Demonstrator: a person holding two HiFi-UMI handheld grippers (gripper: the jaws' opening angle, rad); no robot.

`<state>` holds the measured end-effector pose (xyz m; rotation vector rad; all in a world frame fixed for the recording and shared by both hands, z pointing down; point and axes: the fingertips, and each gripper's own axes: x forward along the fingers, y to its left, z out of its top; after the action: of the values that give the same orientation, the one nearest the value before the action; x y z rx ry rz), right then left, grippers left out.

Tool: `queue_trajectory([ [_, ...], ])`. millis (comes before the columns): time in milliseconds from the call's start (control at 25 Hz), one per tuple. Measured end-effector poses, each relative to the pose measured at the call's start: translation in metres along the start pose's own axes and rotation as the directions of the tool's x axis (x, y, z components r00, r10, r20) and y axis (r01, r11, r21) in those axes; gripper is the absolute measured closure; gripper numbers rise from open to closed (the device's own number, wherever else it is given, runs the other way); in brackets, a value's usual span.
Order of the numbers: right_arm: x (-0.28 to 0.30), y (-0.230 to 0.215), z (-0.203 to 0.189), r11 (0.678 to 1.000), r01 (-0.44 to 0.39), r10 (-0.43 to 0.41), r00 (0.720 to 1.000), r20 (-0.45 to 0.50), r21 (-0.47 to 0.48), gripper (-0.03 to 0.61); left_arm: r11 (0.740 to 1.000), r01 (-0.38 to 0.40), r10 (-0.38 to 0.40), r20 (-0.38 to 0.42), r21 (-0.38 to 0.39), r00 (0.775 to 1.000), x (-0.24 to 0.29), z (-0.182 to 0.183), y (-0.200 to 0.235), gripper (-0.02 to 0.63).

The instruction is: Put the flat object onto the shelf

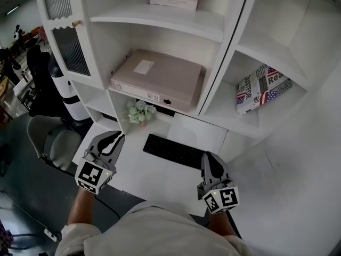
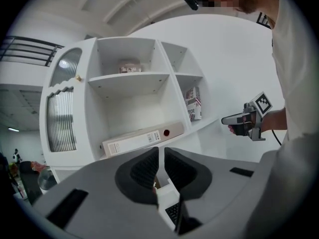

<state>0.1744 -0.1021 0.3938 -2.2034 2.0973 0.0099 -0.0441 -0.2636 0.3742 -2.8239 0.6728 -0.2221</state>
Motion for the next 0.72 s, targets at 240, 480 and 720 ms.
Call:
queue_trajectory([
  [240,0.006,0.014,0.002,0.999,-0.051,0.051,0.999,-0.002,-0.017,0.575,0.996,-0.061,0.062,0.006,-0.072,0.998,-0.016,-0.007,0.003,0.594],
  [480,0.009,0.022,0.001,0.997,-0.081,0.081,0.997,-0.002,-0.017,0.575,0.989,-0.092,0.095,0.013,-0.117,0.995,-0.025,-0.010,0.005,0.594],
  [720,0.009,0.027,0.003,0.995,-0.100,0.100,0.995,-0.008,-0.025,0.575,0.983,-0.117,0.120,0.011,-0.140,0.993,-0.031,-0.014,0.005,0.597],
])
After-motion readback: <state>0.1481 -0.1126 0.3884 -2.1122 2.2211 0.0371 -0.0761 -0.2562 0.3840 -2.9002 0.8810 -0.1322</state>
